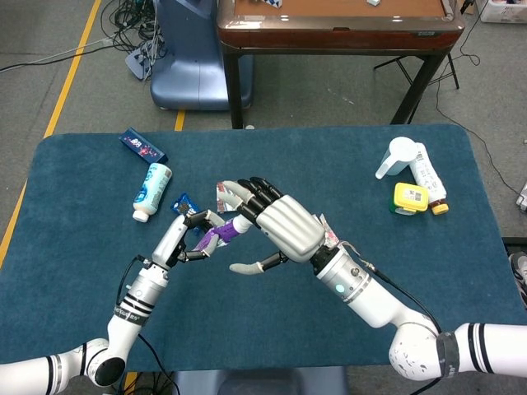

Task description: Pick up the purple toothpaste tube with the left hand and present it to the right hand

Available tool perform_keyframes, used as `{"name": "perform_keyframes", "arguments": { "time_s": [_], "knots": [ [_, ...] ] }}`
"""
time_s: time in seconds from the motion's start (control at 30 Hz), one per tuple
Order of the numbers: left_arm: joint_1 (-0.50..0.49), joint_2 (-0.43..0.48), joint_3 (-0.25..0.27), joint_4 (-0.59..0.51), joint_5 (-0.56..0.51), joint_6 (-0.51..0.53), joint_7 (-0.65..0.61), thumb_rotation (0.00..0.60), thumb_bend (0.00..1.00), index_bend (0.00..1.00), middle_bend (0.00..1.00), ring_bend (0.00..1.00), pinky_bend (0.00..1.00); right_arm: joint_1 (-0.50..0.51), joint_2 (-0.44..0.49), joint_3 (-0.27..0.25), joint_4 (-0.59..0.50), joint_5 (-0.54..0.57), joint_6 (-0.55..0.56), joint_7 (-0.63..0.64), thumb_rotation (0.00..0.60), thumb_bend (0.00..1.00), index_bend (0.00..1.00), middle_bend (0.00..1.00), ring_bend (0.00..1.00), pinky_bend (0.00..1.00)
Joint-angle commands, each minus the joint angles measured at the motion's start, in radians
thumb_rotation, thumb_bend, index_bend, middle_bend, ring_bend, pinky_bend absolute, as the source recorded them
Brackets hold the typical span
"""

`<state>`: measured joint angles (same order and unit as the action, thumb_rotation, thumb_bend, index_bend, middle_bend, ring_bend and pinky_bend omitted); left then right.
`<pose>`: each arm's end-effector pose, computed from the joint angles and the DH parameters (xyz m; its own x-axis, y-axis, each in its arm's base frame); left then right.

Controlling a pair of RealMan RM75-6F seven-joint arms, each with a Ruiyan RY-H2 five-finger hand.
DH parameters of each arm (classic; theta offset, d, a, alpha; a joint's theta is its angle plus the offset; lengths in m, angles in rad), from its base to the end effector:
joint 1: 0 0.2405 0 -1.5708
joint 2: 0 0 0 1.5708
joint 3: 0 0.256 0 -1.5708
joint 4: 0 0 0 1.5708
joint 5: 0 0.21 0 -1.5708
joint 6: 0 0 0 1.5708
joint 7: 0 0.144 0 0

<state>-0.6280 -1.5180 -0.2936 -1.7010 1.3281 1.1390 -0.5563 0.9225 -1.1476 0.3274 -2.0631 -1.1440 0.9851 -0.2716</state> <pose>-0.0956 0.3169 0.0304 -0.5234 0.3923 0.7564 0.7339 -0.2435 0.6342 0.0075 -0.3098 0.0988 0.2844 -0.1762 0.9424 -0.7283 -0.6790 0.0928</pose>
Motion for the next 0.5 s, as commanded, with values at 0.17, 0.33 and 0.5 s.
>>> {"name": "perform_keyframes", "arguments": {
  "time_s": [0.17,0.33,0.5],
  "knots": [
    [0.012,-0.007,0.008,0.009,0.038,0.028,-0.037,0.6,0.46,0.58,0.7,0.48,0.48,0.029,-0.001,0.014,0.0,0.065,-0.035,0.012,0.124,0.1,0.0,0.0,0.0,0.0],
    [0.014,-0.016,0.008,0.013,0.044,0.037,-0.053,0.6,0.46,0.58,0.7,0.48,0.48,0.052,-0.008,0.028,0.01,0.097,-0.054,0.032,0.125,0.1,0.0,0.0,0.0,0.0],
    [0.016,-0.026,0.005,0.011,0.046,0.045,-0.075,0.6,0.46,0.59,0.71,0.48,0.48,0.072,-0.027,0.041,0.026,0.121,-0.049,0.036,0.125,0.1,0.0,0.0,0.0,0.0]
  ]
}}
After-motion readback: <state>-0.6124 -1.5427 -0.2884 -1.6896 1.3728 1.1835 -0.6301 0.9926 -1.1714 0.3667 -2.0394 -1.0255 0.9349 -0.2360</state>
